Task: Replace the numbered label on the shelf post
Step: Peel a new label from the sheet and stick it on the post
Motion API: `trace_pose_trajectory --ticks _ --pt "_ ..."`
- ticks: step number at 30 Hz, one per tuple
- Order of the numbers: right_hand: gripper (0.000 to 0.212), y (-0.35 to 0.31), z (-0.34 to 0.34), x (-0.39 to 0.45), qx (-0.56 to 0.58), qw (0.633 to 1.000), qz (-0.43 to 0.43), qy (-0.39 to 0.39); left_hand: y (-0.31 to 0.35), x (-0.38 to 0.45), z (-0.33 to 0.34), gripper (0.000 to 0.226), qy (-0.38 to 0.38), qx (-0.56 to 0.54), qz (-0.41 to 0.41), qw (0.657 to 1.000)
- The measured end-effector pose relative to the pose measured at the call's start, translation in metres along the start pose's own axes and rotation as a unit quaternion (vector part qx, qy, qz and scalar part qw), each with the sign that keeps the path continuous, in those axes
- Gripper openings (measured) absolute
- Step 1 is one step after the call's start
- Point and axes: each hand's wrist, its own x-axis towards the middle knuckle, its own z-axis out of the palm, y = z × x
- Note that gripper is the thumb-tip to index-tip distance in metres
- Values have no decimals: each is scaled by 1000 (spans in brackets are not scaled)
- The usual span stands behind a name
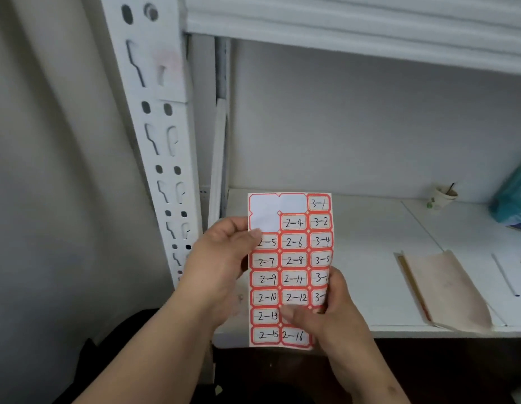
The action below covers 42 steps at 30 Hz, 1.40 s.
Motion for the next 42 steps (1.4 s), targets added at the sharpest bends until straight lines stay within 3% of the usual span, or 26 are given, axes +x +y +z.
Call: trace_pose_trajectory --ticks 2,4,6,8,11,20,31,38,42 --pt "79 -2 5 -6 -6 999 -24 29 3 -9 -7 9 8 -1 21 1000" --pt "82 -5 11 -11 -58 987 -78 126 4 -17 -14 9 9 -1 40 999" --pt "74 -11 18 -18 -112 949 -168 241 4 -26 -18 8 0 -13 47 999" --pt "58 -16 28 -25 -141 902 -276 300 3 -33 -20 5 -12 -30 42 999" --pt "41 -20 46 -29 -180 870 -359 287 2 -40 -21 7 -29 -58 26 998" --pt "30 -30 70 -41 -113 924 -290 224 2 -50 -34 16 -72 -83 35 993" --pt "10 -30 71 -33 -56 925 -290 241 -2 -55 -32 21 -67 -10 59 996" --pt "6 -27 72 -29 -74 898 -350 256 -5 -53 -31 16 -52 -40 59 996" --pt "17 -29 69 -32 -15 925 -307 224 -8 -50 -31 20 -52 -58 53 996"
